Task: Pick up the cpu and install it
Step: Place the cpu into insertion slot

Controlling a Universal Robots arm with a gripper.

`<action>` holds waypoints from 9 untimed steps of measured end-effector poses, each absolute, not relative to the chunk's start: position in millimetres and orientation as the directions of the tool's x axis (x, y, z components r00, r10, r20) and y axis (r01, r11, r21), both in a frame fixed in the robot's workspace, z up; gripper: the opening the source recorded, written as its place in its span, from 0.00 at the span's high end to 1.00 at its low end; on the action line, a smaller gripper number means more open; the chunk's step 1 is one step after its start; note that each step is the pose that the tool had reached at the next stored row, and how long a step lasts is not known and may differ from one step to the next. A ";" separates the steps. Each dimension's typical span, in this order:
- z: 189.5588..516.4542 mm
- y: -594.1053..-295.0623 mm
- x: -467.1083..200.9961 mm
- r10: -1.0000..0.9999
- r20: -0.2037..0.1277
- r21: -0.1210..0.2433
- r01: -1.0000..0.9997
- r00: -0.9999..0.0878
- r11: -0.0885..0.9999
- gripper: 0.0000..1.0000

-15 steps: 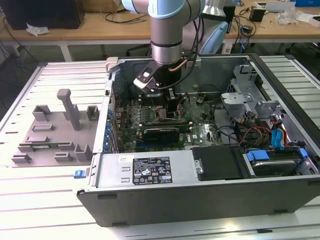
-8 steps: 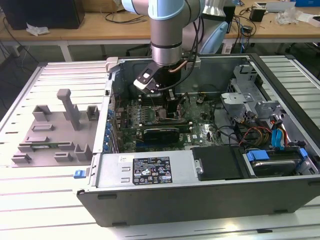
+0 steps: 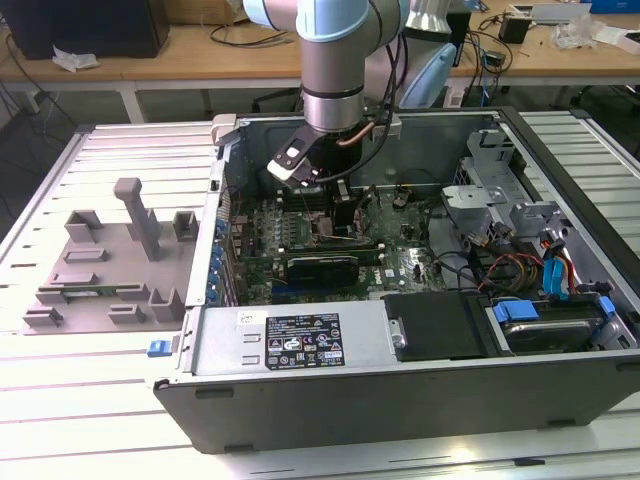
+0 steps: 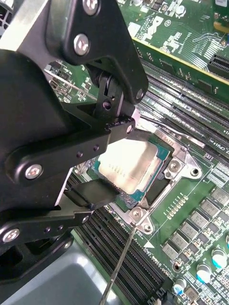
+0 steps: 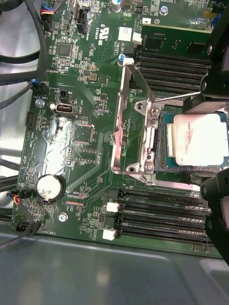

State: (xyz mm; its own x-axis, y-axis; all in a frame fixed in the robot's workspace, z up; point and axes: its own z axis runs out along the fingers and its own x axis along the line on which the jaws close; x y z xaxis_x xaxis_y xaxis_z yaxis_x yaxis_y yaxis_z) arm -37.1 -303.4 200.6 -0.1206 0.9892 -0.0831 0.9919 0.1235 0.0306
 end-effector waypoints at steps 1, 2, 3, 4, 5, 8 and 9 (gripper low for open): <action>201.5 -303.5 -37.1 0.989 -0.083 0.030 0.992 -0.121 0.123 0.41; 201.9 -303.5 -37.1 0.989 -0.083 0.030 0.992 -0.121 0.123 0.41; 202.0 -303.4 -37.1 0.989 -0.083 0.031 0.992 -0.121 0.123 0.41; 202.1 -303.5 -37.1 0.989 -0.085 0.030 0.992 -0.121 0.124 0.41; 202.2 -303.7 -37.2 0.989 -0.087 0.030 0.992 -0.121 0.124 0.41; 202.2 -303.8 -37.1 0.989 -0.091 0.029 0.992 -0.121 0.124 0.41; 202.2 -303.8 -37.1 0.989 -0.091 0.029 0.992 -0.121 0.124 0.41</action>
